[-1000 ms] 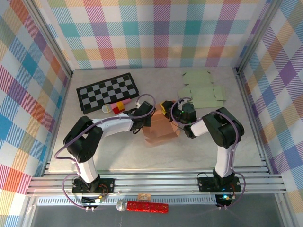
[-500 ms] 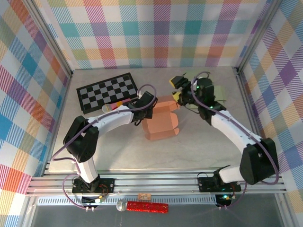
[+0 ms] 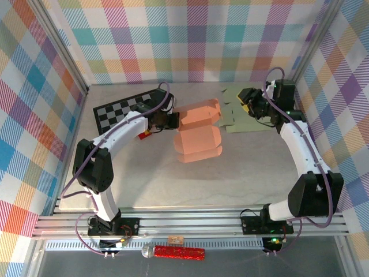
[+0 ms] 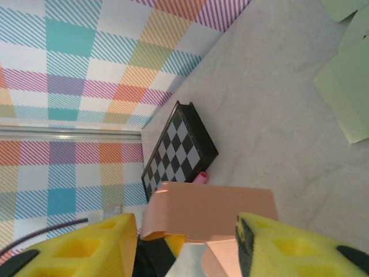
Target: Fold the paper box
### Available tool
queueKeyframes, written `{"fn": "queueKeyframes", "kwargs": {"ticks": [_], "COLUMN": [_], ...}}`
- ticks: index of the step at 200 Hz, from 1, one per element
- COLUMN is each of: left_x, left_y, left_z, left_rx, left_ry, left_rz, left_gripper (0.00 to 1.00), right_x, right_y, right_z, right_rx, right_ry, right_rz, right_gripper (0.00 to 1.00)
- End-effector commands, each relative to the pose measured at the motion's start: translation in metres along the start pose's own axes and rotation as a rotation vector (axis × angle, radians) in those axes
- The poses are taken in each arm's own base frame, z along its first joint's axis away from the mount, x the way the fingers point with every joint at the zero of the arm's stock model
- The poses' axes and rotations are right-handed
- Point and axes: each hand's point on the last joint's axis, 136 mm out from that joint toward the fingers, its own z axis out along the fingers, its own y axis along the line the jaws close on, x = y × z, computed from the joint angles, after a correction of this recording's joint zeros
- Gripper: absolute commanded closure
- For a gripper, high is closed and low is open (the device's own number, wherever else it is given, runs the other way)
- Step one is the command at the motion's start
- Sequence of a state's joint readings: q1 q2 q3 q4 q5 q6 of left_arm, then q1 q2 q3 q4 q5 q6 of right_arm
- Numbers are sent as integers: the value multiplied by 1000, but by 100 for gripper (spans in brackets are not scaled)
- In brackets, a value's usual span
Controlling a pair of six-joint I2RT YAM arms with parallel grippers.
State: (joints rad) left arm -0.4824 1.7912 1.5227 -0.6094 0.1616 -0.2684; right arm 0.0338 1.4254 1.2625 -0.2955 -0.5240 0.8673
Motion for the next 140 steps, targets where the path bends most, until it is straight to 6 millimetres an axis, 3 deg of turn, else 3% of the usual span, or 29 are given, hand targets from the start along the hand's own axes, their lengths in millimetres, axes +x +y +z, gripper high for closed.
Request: {"fn": "queueKeyframes", "kwargs": {"ticks": [1,65,91,140], "left_x": [14,20,19,22], "left_y": [-9,-8,-14,-18], "left_z": [1,7,5,-4], "left_rx": [119,207,273,360], "left_ry": [117,236,269,344], "left_rz": [10,-52,-70,-113], "left_gripper": [100,100,100,100], "right_x": [19,32,38,45], "right_y": [9,6,1,18], "right_z": [3,18,26,23], "right_rx": [-100,-203,-234,-349], "right_ry": [126,236,288,374], "right_rz": [-164,-277,-308,-356], "right_gripper": [54,61,57,57]}}
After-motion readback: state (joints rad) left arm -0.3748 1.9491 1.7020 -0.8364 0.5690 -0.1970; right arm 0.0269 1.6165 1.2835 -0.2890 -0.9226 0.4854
